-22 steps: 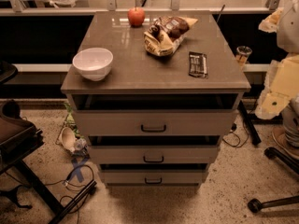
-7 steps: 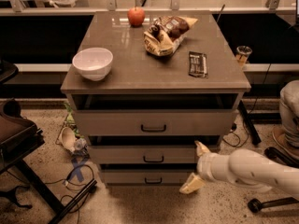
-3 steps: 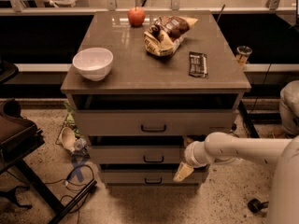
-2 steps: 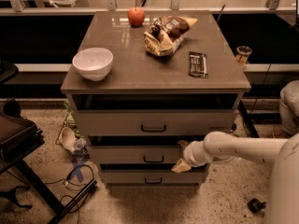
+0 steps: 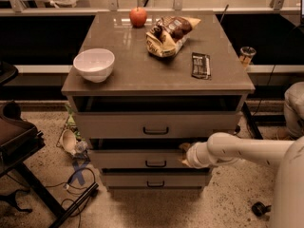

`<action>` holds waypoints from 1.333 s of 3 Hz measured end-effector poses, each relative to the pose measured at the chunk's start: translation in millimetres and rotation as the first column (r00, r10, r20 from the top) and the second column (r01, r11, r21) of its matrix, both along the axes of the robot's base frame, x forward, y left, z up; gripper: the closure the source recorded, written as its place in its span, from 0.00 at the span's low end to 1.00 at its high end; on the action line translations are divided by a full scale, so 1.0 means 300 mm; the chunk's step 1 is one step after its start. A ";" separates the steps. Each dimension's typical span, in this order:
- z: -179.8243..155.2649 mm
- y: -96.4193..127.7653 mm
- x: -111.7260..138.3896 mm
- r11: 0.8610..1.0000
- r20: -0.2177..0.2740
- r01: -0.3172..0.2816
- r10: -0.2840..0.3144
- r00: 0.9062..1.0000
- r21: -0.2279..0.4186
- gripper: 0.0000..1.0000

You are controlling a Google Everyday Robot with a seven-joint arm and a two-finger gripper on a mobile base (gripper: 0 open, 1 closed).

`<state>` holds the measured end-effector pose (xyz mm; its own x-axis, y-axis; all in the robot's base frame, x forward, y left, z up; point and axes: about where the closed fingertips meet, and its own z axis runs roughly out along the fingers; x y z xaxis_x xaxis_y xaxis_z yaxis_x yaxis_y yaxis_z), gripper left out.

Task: Open middle drawer

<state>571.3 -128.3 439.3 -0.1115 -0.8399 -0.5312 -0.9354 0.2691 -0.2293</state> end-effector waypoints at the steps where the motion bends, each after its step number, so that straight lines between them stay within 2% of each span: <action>1: -0.001 0.001 0.000 1.000 0.000 0.000 0.000 1.000 0.000 0.99; 2: -0.002 0.003 -0.001 1.000 -0.001 -0.001 0.001 1.000 0.001 1.00; 4: 0.031 0.024 -0.092 1.000 0.019 -0.031 0.030 0.999 0.007 1.00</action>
Offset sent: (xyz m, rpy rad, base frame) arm -0.0001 0.0003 -0.0002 0.0002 0.0003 0.0004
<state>543.6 -121.2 448.5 -0.0759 -0.8390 -0.5388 -0.9388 0.2422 -0.2450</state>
